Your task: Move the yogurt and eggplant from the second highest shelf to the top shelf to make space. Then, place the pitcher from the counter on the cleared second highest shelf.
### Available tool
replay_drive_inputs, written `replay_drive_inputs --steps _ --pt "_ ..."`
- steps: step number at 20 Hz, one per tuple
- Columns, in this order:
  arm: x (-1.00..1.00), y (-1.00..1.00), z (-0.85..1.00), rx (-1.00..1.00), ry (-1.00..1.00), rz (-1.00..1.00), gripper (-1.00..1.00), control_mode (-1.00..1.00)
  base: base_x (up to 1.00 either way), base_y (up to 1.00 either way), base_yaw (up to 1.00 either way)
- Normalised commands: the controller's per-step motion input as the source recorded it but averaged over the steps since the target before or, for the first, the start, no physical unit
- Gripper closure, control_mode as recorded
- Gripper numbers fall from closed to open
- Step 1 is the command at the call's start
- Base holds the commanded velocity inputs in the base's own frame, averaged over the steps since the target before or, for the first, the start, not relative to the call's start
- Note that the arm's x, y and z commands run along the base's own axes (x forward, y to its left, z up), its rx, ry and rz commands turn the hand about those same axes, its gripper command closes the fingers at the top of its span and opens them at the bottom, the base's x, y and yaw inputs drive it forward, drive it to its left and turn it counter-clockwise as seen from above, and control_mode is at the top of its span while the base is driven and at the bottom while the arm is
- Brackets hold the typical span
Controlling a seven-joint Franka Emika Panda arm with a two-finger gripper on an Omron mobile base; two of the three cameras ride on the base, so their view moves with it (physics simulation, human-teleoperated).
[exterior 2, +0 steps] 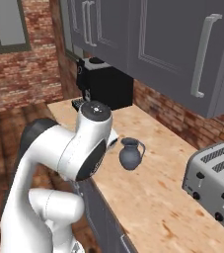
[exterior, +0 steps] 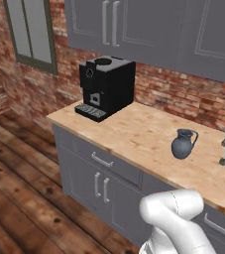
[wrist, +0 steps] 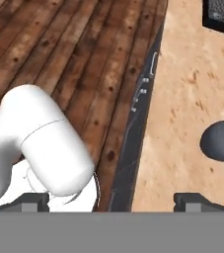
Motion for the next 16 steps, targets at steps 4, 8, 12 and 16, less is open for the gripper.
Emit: replay_drive_inputs --steps 4,8,12,16 --pt "0.21 -0.71 -0.49 -0.14 -0.01 0.35 -1.00 -1.00 0.00 0.00 0.00" --pt "0.24 -0.50 -0.75 -0.10 -0.11 0.29 -1.00 -1.00 0.00 0.00 0.00" --pt "0.25 -0.21 -0.72 -0.01 -0.26 0.12 -1.00 -1.00 0.00 0.00 0.00" --pt "0.33 -0.01 -0.24 0.04 -0.21 0.00 -1.00 -1.00 0.00 0.00 0.00"
